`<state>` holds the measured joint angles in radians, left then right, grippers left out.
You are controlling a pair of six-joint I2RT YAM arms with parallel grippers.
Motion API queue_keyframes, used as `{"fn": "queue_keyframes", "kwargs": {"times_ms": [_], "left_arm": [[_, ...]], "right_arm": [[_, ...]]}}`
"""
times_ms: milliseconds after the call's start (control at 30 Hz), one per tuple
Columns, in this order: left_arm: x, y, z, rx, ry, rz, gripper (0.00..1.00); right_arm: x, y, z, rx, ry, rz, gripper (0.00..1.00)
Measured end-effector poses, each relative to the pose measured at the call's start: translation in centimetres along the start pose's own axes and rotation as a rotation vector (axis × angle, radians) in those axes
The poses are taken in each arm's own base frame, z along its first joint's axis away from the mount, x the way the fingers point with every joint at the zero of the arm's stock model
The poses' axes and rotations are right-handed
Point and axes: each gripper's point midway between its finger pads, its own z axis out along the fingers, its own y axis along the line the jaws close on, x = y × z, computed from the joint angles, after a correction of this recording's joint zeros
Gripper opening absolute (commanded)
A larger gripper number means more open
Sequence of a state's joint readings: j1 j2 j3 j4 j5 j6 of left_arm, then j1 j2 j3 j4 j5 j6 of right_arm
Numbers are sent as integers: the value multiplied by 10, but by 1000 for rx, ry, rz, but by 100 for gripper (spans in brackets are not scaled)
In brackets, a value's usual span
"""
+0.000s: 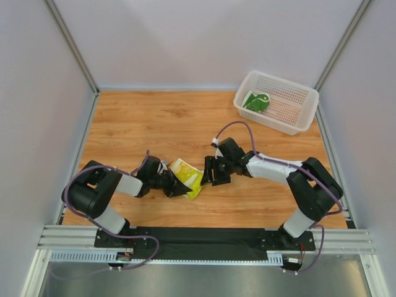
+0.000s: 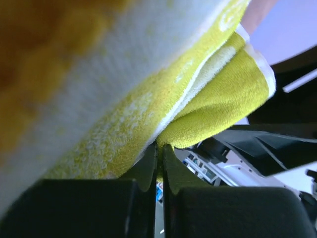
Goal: Roll the towels
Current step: Roll the towel
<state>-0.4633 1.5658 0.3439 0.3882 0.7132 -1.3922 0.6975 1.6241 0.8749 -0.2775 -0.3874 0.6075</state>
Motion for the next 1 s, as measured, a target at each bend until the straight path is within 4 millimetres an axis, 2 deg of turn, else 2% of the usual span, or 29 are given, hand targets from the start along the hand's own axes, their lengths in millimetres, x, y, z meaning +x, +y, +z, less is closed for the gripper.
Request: {"fn": "queue_keyframes", "kwargs": {"times_ms": [167,467,733,1000], "left_arm": [[-12,-9,1,81,0,34,0],[-15,-12,2,114,13,56,0],[-16,-13,0,119,16,54,0],[-19,-10,-4,71,-12,30,5]], "right_arm": [[1,-5,14,-14,-4,17,61],[-17,12,35,-133,-56,11,57],[-26,16,51,-179,-81,27,27],[-26,16,55,-168,-74,42,22]]}}
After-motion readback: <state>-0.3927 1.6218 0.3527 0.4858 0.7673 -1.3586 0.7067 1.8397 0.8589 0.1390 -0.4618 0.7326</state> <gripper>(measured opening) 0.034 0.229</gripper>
